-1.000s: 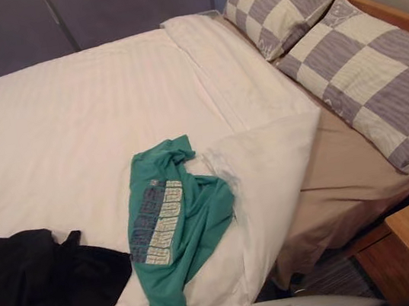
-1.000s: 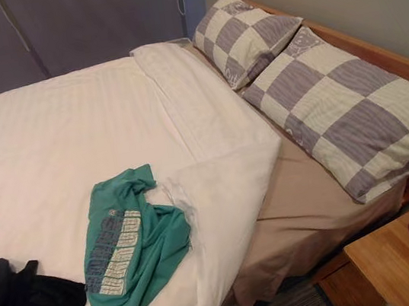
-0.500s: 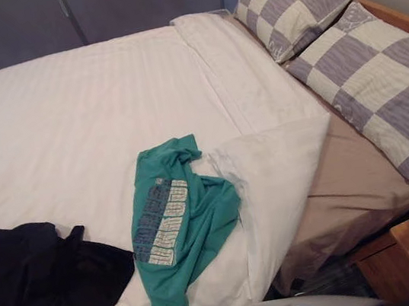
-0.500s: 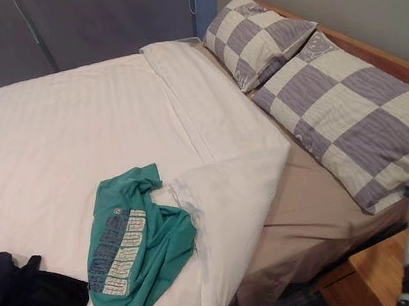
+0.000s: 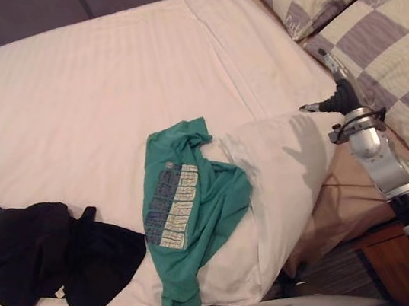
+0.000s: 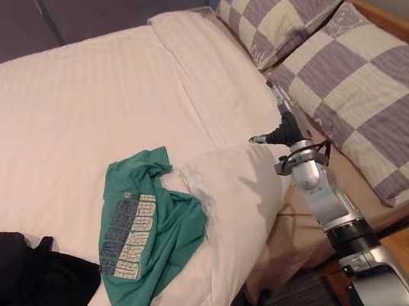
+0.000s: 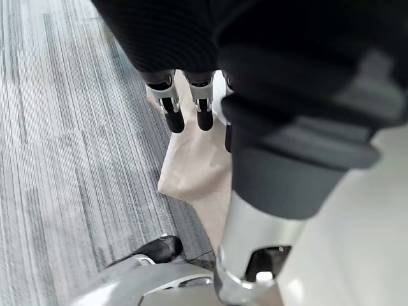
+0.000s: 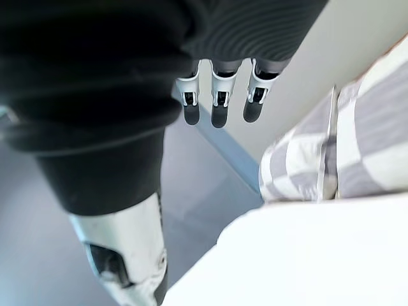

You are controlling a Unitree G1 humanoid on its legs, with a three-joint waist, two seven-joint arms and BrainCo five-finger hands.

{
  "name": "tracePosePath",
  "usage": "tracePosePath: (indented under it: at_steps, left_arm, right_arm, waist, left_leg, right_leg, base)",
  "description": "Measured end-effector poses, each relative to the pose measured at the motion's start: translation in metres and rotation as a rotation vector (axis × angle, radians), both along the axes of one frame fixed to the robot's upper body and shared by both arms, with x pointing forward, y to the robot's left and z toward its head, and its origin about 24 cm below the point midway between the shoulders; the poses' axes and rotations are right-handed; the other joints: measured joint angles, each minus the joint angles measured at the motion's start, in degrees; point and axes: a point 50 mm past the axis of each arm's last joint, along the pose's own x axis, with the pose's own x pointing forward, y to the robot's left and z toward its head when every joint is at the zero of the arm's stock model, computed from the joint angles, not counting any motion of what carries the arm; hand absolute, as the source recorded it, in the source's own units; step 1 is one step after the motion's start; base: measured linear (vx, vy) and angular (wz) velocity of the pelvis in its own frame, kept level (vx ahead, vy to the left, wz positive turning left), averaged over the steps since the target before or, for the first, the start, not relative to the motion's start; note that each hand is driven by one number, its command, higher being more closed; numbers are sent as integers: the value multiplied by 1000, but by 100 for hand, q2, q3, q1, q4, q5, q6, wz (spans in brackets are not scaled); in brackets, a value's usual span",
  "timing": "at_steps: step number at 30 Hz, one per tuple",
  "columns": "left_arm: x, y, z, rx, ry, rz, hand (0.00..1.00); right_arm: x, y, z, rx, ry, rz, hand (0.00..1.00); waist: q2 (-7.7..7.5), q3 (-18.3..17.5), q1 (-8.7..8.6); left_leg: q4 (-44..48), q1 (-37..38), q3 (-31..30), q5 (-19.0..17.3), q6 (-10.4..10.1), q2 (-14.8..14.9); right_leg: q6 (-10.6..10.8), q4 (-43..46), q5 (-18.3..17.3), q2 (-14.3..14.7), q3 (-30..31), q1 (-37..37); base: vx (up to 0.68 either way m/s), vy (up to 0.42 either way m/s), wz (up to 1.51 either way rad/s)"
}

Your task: Tidy the bed and pick cloth on bed and put in laundry

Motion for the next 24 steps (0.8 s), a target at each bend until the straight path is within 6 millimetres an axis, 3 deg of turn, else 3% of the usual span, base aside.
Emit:
tracePosePath:
  at_steps: [11, 21, 24]
  left_arm:
    - [16, 1, 4, 19, -46, -5, 0]
    - [24, 0, 5, 34, -66, -10, 0]
    - [34, -1, 8, 37, -93, -15, 0]
  right_arm:
    - [23, 29, -3, -134, 74, 85, 0]
    - [24, 39, -30, -222, 186, 123, 0]
    - [27, 36, -32, -223, 199, 110, 0]
  waist:
    - [54, 527, 14]
    - [65, 847, 26]
    - [61, 1027, 27]
  left_leg:
    - [87, -449, -88, 9, 24, -54]
    - [183, -634, -248, 14, 32, -98]
    - [226, -780, -246, 27, 54, -126]
  right_leg:
    - [3, 34, 74, -54, -13, -389]
    - [10, 36, 97, -124, -70, -469]
    - [3, 37, 153, -150, -50, -608]
  base:
    - [15, 3, 2]
    - [-2, 1, 4]
    - [-56, -6, 0]
